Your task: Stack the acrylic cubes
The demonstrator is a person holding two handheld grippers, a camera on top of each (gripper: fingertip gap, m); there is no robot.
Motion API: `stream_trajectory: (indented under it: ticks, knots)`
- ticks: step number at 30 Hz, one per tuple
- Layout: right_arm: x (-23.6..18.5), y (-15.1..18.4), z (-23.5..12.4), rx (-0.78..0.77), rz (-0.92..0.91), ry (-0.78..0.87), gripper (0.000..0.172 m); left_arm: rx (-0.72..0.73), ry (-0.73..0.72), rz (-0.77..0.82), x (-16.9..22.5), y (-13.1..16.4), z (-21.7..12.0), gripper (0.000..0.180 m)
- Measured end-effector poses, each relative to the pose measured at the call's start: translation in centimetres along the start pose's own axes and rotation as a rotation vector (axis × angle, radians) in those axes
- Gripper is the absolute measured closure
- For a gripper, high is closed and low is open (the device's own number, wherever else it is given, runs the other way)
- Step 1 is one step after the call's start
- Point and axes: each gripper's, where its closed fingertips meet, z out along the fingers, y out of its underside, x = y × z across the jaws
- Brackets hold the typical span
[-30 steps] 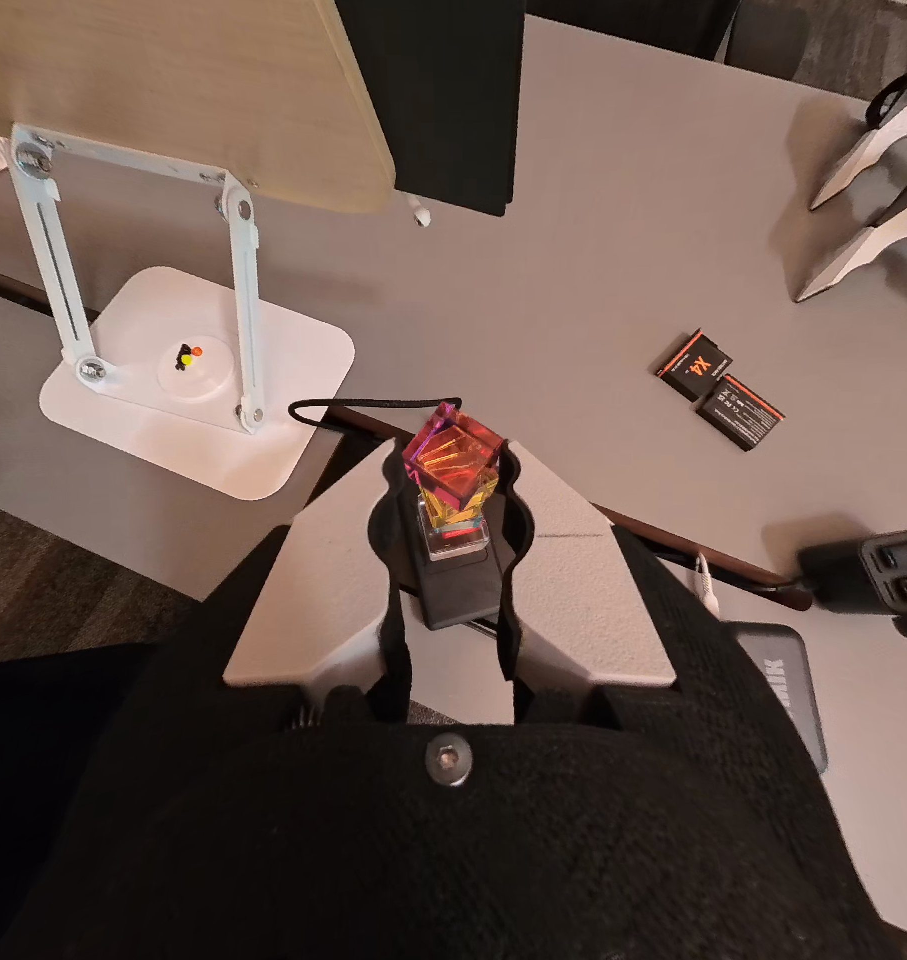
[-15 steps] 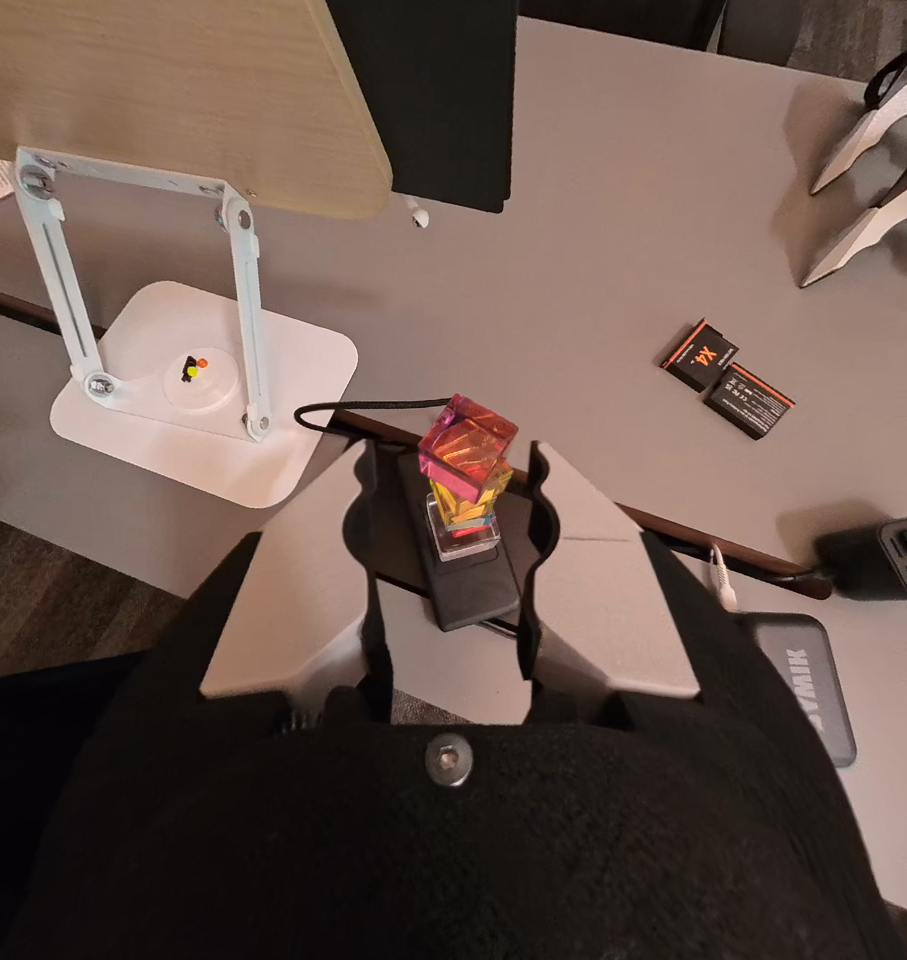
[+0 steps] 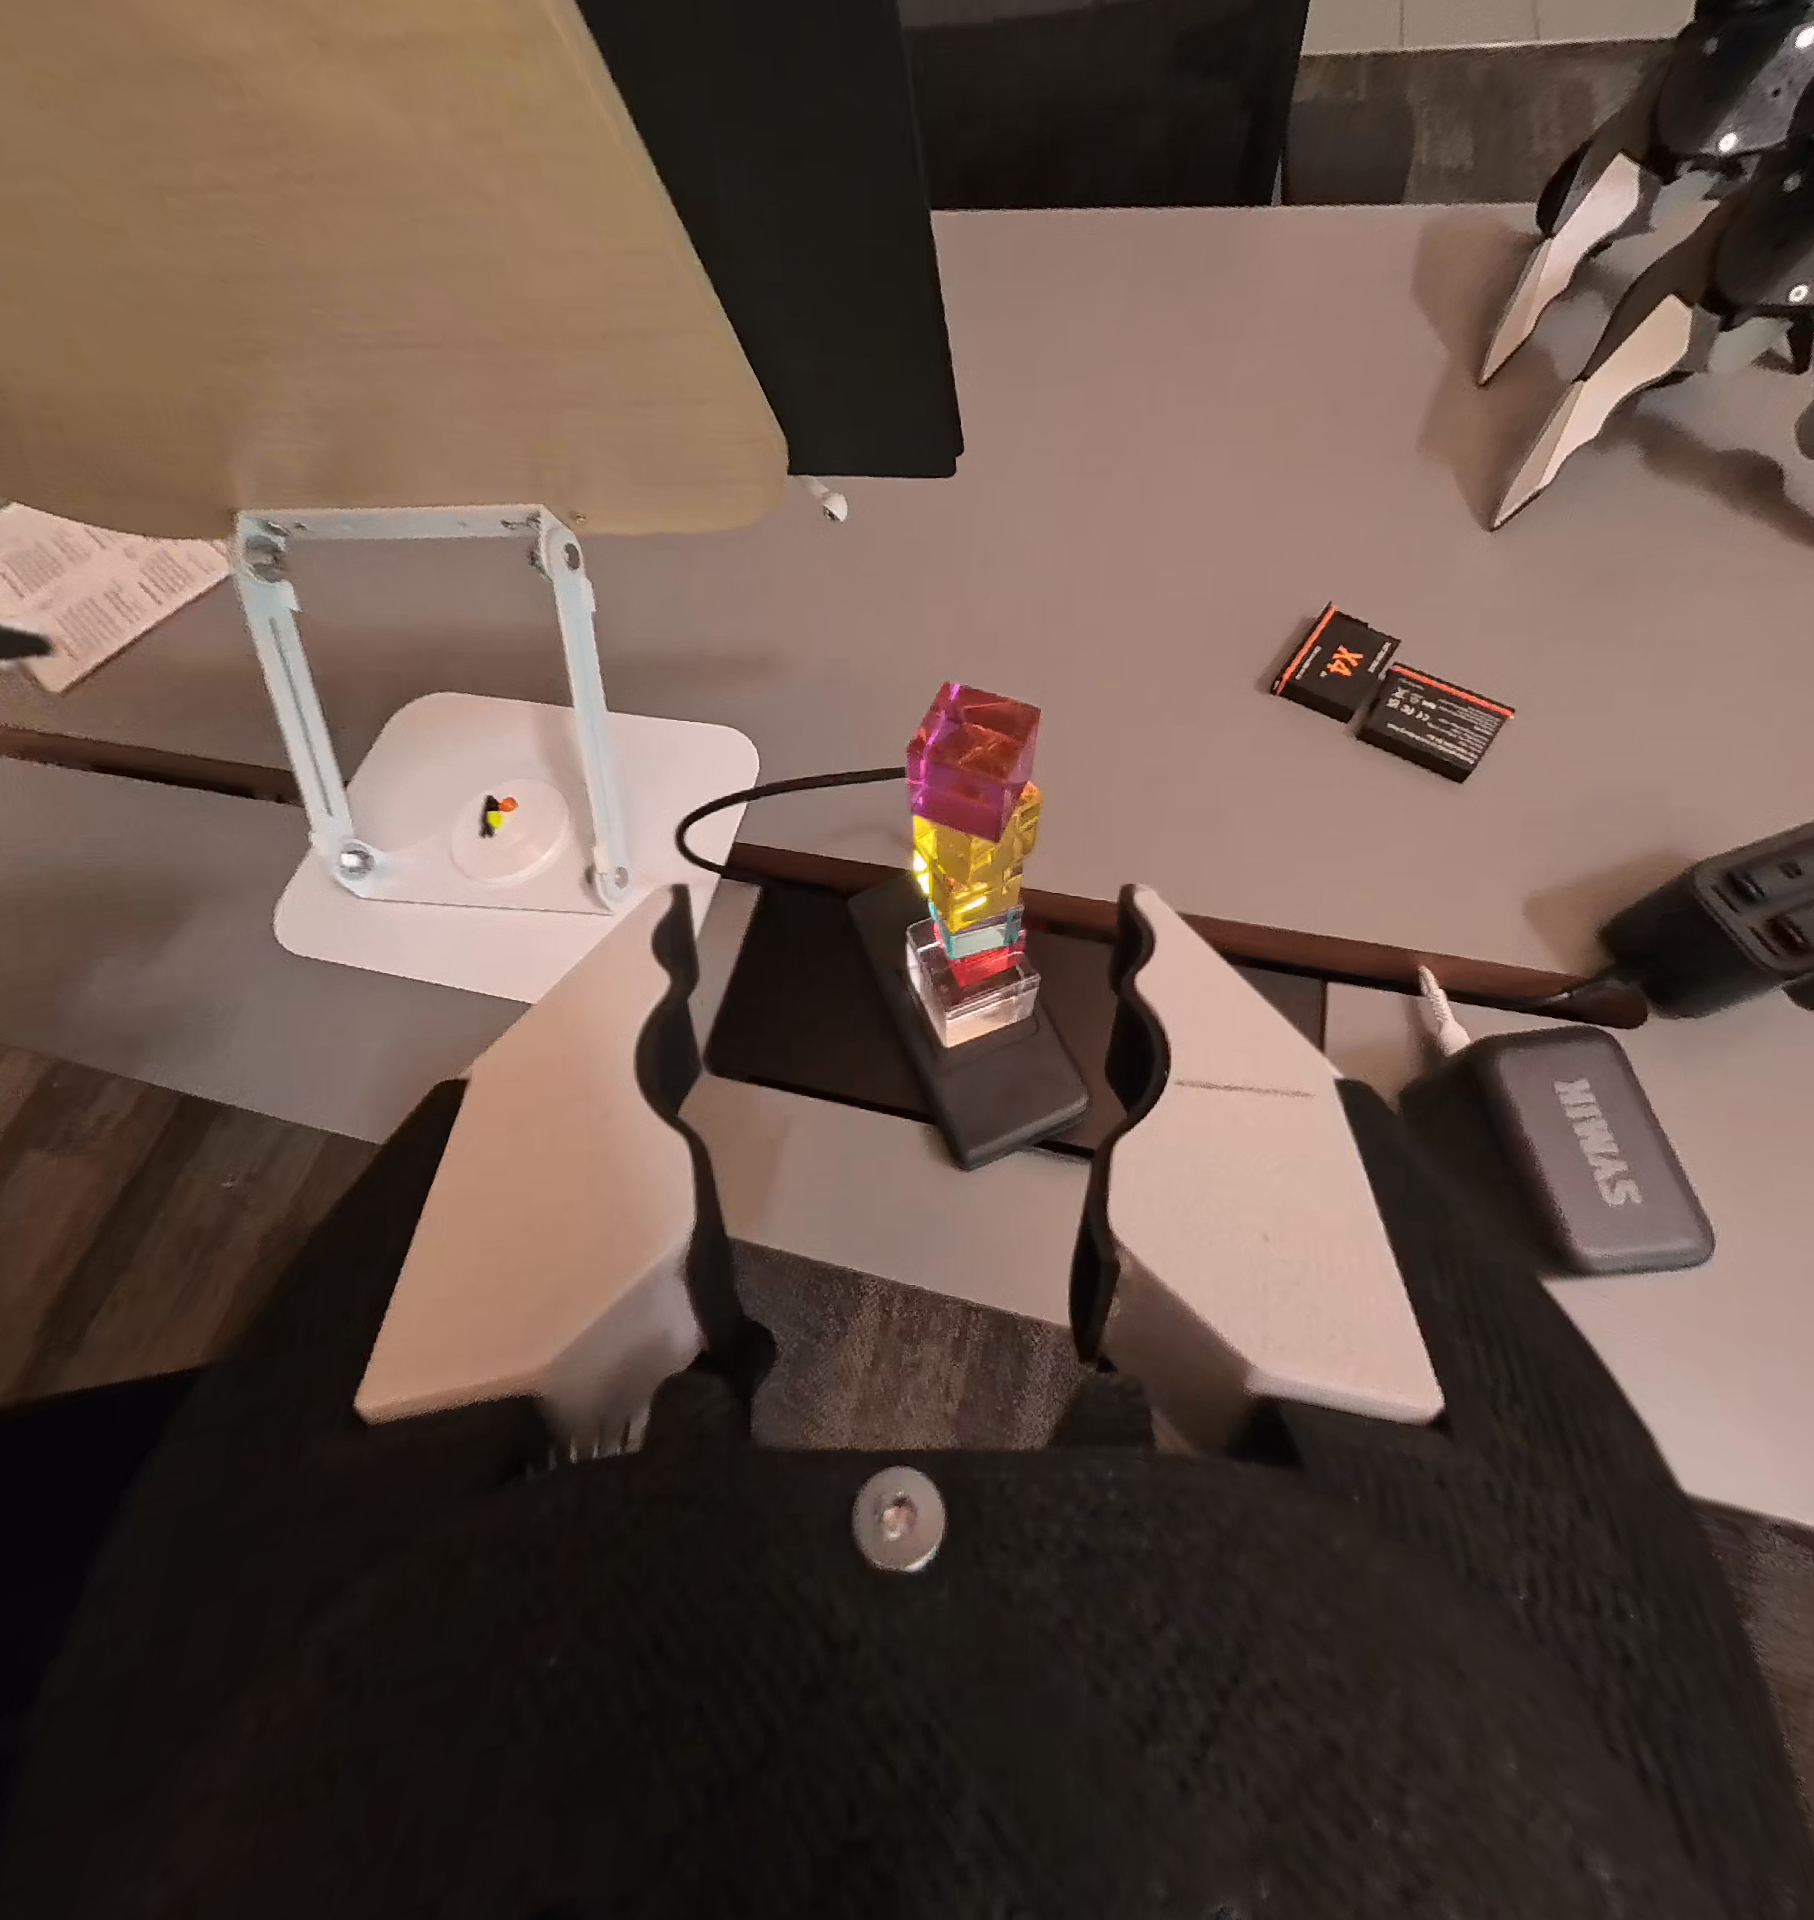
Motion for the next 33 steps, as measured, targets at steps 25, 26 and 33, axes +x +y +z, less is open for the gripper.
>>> stream_trajectory:
  ticks: [25,26,33]
  knots:
    - [-10.8,-7.5,-7.9,0.167,-0.144,-0.079,0.083,-0.325,-0.019,0.040,-0.2,1.1,6.6,0.103]
    - [-11.5,-8.5,-8.4,0.213,-0.131,-0.096,0.077,-0.382,-0.038,0.061,-0.5,1.8,7.0,0.098]
    - [-13.9,-11.2,-8.3,0.218,-0.178,-0.013,0.055,-0.618,-0.187,0.363,-2.1,3.2,8.9,0.075]
